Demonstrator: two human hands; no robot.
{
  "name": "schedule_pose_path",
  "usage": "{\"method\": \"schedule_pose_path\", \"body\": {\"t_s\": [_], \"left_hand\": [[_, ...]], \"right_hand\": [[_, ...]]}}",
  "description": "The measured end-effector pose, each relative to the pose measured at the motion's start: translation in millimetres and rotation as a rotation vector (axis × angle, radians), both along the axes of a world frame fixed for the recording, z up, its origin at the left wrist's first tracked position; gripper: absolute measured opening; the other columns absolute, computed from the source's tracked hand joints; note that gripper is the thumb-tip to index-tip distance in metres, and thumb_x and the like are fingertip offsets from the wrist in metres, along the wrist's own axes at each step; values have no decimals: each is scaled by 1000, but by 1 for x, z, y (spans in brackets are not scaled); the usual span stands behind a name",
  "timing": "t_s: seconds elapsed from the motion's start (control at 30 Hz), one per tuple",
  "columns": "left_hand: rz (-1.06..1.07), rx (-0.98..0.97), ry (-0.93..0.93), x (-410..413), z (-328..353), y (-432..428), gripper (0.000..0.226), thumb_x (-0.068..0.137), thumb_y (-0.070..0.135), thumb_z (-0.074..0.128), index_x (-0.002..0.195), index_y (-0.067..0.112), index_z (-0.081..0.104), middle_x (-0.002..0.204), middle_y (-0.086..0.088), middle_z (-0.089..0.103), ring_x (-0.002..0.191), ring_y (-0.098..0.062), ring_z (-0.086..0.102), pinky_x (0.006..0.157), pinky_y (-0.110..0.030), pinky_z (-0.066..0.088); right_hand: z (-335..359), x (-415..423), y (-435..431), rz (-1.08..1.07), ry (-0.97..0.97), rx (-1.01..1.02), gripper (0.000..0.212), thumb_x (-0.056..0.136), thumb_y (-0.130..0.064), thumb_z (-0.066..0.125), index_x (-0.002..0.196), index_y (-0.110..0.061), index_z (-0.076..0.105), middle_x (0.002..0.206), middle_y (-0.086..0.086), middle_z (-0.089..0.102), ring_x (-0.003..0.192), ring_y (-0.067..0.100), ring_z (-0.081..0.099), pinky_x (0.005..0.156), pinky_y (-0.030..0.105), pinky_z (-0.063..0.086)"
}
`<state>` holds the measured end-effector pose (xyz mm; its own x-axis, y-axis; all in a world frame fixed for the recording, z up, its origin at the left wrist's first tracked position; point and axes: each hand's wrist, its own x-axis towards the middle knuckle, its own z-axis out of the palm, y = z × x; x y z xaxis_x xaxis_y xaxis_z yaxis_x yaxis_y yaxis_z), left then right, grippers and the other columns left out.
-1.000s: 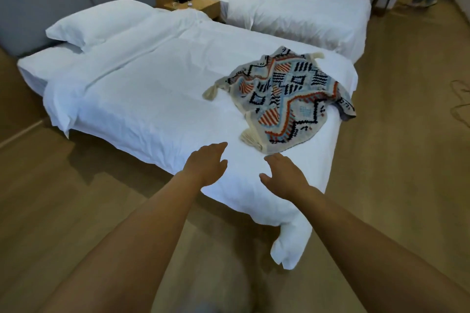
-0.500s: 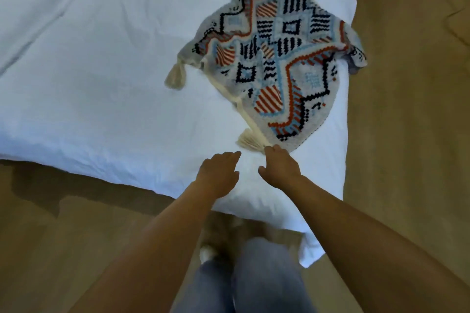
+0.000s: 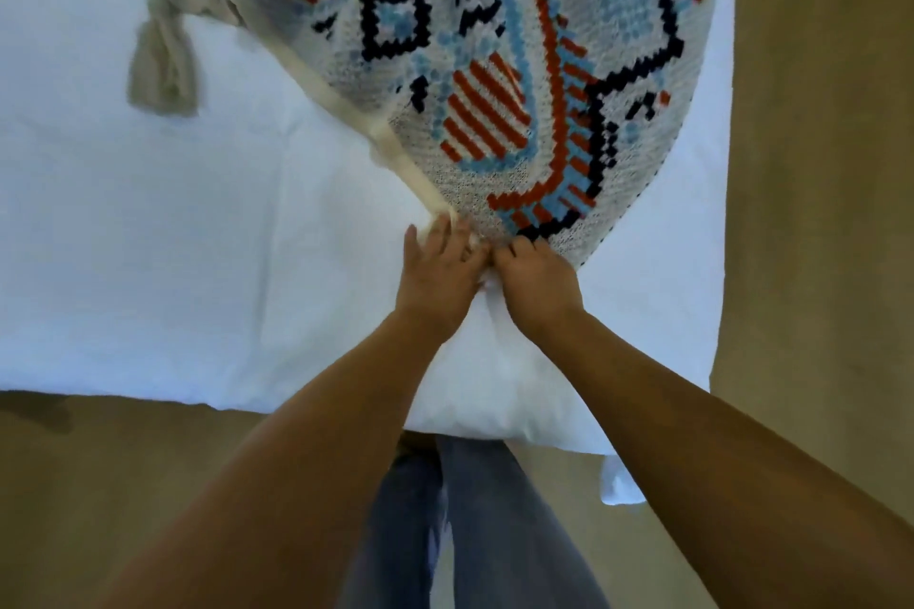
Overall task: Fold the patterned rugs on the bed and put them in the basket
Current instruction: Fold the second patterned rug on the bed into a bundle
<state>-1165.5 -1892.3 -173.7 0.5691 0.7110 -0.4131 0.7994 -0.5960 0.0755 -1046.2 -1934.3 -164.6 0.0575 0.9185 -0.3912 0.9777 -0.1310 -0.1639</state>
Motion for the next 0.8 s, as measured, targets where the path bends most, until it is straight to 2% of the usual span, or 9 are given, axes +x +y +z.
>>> {"method": "schedule_pose_path", "body": {"t_s": [0.07, 0.2, 0.37, 0.47, 0.5, 0.6, 0.67, 0.73, 0.8], "left_hand": [[-16, 14, -30, 8, 0, 2, 39, 95, 27, 42, 134, 23, 41, 148, -5, 31, 141, -25, 15, 112, -53, 3], [-149, -8, -56, 20, 10, -28, 37, 92, 22, 45, 128, 22, 45, 134, -1, 45, 135, -23, 27, 111, -56, 3], [-206, -285, -108, 60, 18, -113, 45, 89, 18, 49, 134, 18, 43, 139, -3, 43, 135, -23, 27, 111, -56, -5], [-209, -366, -73, 73, 13, -143, 45, 90, 24, 50, 133, 17, 44, 138, -6, 44, 136, -26, 25, 112, -54, -1], [-243, -350, -70, 72, 10, -145, 44, 90, 30, 50, 132, 17, 45, 137, -5, 44, 136, -25, 25, 112, -54, 1], [-340, -388, -125, 54, 8, -130, 59, 83, 50, 52, 131, 17, 43, 137, -3, 42, 135, -20, 25, 113, -50, 3], [-401, -427, -146, 39, 13, -111, 65, 80, 54, 52, 132, 16, 41, 138, -4, 41, 134, -20, 27, 114, -45, 6], [-392, -391, -133, 25, 19, -89, 64, 83, 54, 47, 132, 14, 41, 139, -5, 41, 132, -22, 31, 113, -43, 12], [-343, -319, -107, 12, 24, -66, 56, 89, 48, 41, 134, 14, 39, 140, -6, 42, 130, -22, 34, 112, -40, 17]], "right_hand": [[3, 9, 7, 28, -5, -3, 27, 91, -4, 41, 114, -7, 53, 116, 14, 54, 107, 32, 50, 73, 38, 42], [22, 30, -2, 142, -62, -246, 24, 90, -4, 43, 104, -10, 61, 107, 10, 63, 99, 29, 59, 67, 33, 40], [34, 64, -54, 274, -172, -670, 25, 93, -11, 45, 117, -10, 54, 113, 5, 57, 109, 25, 54, 80, 27, 43], [22, 74, -81, 191, -129, -663, 38, 97, -11, 38, 134, -1, 38, 137, 15, 45, 126, 27, 42, 78, -5, 33], [19, 76, -89, 212, -145, -700, 42, 94, -10, 42, 134, 0, 36, 137, 16, 46, 126, 28, 43, 79, -4, 34], [20, 76, -93, 191, -192, -892, 52, 88, -15, 53, 135, -5, 35, 134, 13, 47, 123, 30, 46, 99, 33, 42], [21, 76, -80, 132, -99, -947, 51, 93, -16, 46, 139, -3, 28, 145, 15, 34, 133, 31, 35, 105, 28, 36], [27, 73, -60, 43, 12, -874, 45, 96, -10, 42, 137, 3, 28, 145, 15, 34, 133, 29, 35, 95, 12, 37], [34, 62, -40, 36, -1, -727, 38, 90, -9, 50, 127, -4, 45, 124, 11, 54, 109, 25, 54, 80, 24, 45]]}}
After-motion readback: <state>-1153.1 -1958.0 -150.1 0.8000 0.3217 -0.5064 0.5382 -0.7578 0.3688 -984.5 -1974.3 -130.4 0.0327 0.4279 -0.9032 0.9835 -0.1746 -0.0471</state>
